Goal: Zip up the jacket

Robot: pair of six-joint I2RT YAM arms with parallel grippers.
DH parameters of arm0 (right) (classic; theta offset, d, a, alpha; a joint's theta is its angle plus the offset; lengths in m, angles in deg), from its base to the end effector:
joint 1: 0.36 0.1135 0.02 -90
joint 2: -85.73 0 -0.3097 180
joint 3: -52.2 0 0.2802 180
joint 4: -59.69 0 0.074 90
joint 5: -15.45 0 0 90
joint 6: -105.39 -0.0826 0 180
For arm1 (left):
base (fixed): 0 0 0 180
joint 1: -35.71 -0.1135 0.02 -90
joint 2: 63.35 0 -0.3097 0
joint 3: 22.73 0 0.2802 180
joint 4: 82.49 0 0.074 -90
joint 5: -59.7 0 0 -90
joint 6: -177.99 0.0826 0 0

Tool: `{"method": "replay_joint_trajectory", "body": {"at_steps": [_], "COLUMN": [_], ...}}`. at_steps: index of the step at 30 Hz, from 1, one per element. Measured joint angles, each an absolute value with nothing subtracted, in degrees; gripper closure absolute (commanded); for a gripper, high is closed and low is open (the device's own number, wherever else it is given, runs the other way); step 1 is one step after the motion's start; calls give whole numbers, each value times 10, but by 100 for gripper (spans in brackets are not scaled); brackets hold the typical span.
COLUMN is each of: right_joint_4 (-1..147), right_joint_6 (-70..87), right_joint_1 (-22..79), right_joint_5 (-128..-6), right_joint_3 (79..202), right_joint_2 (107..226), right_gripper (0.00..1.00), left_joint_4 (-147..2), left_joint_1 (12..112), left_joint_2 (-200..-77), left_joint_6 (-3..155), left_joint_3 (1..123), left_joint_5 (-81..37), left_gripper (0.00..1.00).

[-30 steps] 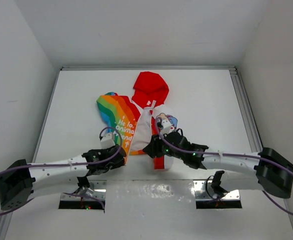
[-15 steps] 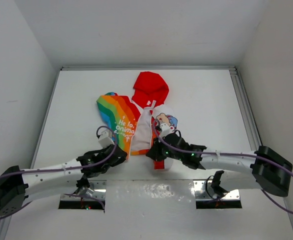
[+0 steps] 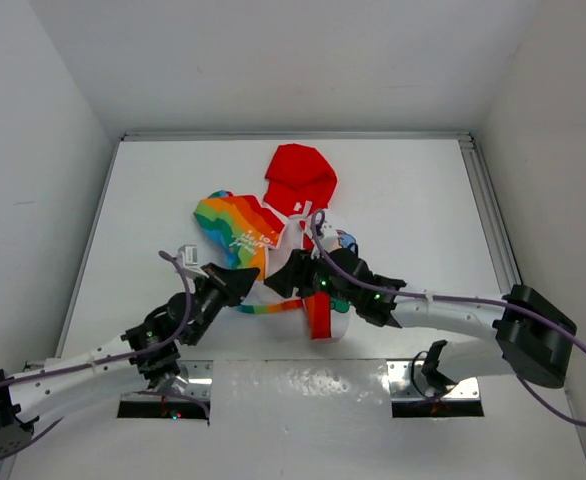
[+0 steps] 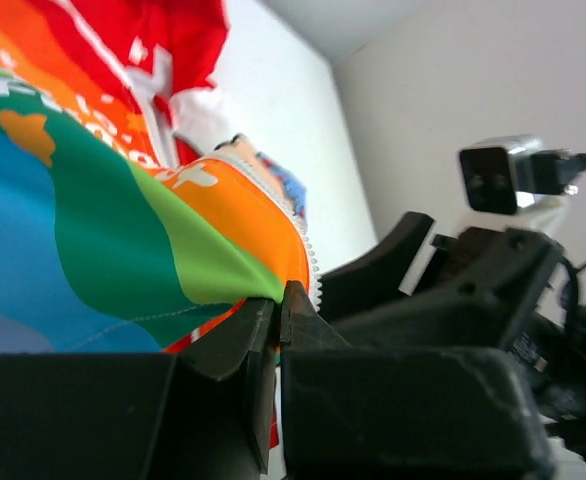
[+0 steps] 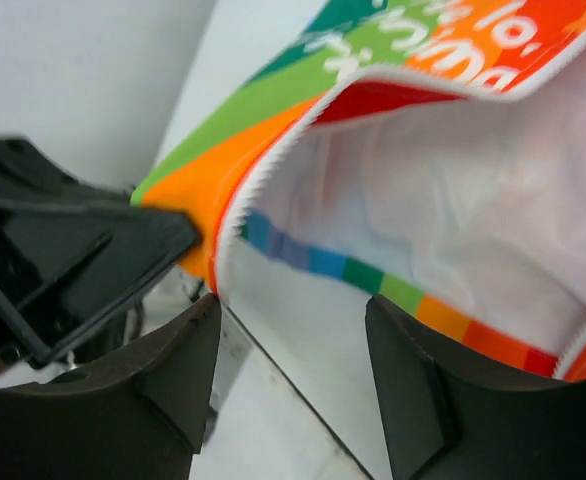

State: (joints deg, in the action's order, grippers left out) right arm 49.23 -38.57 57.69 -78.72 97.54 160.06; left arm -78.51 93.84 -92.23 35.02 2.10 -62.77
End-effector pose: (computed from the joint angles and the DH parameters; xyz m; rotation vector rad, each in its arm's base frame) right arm 0.1796 0.2766 0.2262 -0.0200 2.1010 1.2102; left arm 0.1277 -0.1215 0.2232 -0.3594 1.7480 -0.9545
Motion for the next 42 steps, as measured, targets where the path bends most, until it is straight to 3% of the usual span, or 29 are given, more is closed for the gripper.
{"method": "replay_joint_trajectory", "body": {"at_steps": [10,20,23,27,31,39,40,42], "right_joint_4": [326,230,209,191,169,115,110,100], "right_joint_6": [-458,-472,-478,-481,-484,-494,-494,-493], "right_joint_1": [552,552,551,548,546,545,545,545], "right_joint_5": [-765,-710,-703,-701,-710,-716,-717,-719], "right_joint_3": [937,941,941,941,941,932,930,925], "right_joint_2": [1626,1664,1671,1679,1688,1707,1708,1710], "right_gripper": [48,56,68,72,85,100,100,100], "left_joint_4": [-832,-857,-863,-867,-867,-859,-856,-847], "left_joint_1": [938,938,938,938,938,937,937,937], "left_joint_2": [-854,-860,-867,-871,-871,-865,-862,-857], "left_joint_6": [390,395,395,396,395,394,394,398], "left_joint_3": [-12,-24,-25,-25,-25,-25,-25,-24], "left_joint_5": [-637,-627,-622,-616,-609,-602,-600,-592], "left_gripper": [100,100,100,100,100,100,94,75]}}
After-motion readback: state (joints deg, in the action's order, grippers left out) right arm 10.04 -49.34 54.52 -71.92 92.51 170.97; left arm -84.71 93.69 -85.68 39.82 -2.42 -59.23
